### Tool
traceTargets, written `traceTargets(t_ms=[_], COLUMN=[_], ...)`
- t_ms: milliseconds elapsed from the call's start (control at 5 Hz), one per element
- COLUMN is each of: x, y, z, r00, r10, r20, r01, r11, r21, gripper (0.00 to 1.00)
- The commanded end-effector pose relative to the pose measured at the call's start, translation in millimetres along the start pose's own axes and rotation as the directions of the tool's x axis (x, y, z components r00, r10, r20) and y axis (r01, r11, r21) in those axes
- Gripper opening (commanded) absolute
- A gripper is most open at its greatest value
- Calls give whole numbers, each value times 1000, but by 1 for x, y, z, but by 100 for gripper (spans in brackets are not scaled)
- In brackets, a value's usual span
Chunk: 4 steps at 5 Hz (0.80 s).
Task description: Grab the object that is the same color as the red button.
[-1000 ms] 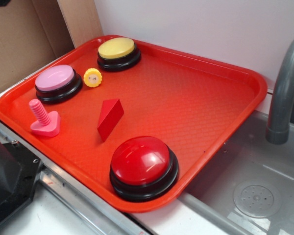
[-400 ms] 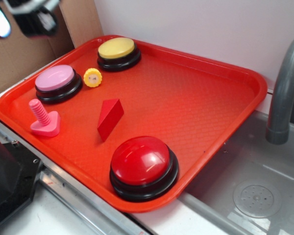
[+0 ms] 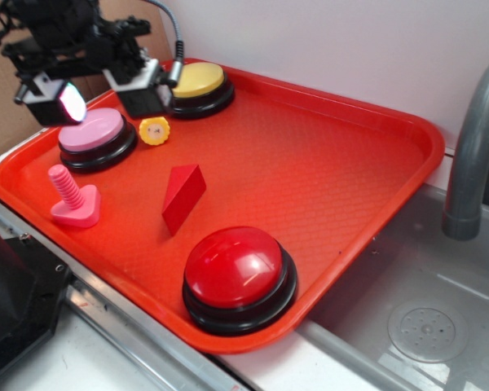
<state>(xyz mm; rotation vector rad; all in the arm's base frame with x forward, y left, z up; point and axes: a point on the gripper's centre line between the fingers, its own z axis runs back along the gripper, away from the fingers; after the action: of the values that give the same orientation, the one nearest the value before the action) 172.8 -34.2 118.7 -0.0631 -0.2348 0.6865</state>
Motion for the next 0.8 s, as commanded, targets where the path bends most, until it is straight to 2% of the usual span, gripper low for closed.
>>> traceTargets(t_ms=[0, 400, 600], x=[15, 10, 7], y=[-8, -5, -5], z=[-54, -86, -95], r00=[995, 996, 997], r10=[97, 81, 70], r20=[3, -48, -45], r01=[-97, -78, -67], r11=[995, 995, 996], r21=[37, 55, 60], gripper=[100, 100, 100])
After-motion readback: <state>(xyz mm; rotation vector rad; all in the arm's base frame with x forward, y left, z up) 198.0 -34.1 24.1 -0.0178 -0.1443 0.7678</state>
